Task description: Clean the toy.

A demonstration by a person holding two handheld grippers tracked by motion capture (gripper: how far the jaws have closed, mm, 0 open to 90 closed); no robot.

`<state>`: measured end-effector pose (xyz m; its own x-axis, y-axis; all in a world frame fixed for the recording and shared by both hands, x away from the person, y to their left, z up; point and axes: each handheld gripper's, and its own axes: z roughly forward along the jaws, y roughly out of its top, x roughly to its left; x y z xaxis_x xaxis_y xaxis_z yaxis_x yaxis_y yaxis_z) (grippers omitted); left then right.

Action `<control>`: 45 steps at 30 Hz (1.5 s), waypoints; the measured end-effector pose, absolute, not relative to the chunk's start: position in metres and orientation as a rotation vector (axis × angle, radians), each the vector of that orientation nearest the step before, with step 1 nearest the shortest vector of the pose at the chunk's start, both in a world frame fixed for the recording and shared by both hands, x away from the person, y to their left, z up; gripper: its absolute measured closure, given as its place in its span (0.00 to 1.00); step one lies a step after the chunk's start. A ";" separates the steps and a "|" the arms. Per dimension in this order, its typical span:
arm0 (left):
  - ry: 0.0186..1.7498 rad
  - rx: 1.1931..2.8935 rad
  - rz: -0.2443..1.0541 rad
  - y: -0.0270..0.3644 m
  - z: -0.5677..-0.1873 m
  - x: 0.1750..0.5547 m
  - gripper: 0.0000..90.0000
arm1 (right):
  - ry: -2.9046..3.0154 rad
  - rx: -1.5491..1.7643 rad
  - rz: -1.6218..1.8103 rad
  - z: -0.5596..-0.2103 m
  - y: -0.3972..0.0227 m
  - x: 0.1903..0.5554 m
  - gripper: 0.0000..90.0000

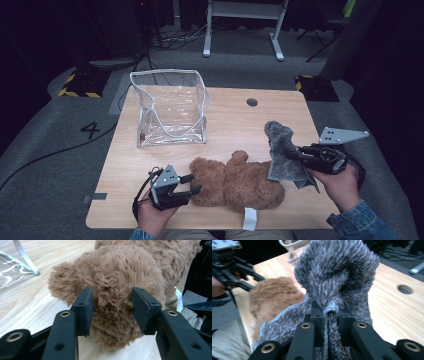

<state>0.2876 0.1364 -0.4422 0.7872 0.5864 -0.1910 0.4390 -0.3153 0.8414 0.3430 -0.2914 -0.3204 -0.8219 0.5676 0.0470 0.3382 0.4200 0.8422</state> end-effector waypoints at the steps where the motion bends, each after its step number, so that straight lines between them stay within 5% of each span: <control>1: 0.771 1.957 0.178 0.136 -0.442 0.288 0.58 | 2.445 0.770 1.356 -0.319 -0.284 0.342 0.89; 24: 0.762 1.982 0.138 0.131 -0.448 0.297 0.56 | 2.634 0.506 1.358 -0.323 -0.169 0.342 0.89; 33: 0.722 2.051 0.153 0.121 -0.449 0.296 0.68 | 2.731 0.427 1.304 -0.345 -0.122 0.343 0.89; 41: 0.707 2.079 0.201 0.113 -0.447 0.292 0.91 | 2.778 0.438 1.167 -0.368 -0.109 0.350 0.89; 45: 0.714 2.080 0.203 0.112 -0.446 0.292 0.94 | 2.800 0.456 1.137 -0.372 -0.112 0.353 0.89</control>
<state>0.2921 0.1121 -0.4462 0.8197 0.5597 -0.1219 0.4123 -0.4287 0.8039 0.3534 -0.1124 -0.3718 -0.9519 0.3045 0.0331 0.2414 0.6792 0.6931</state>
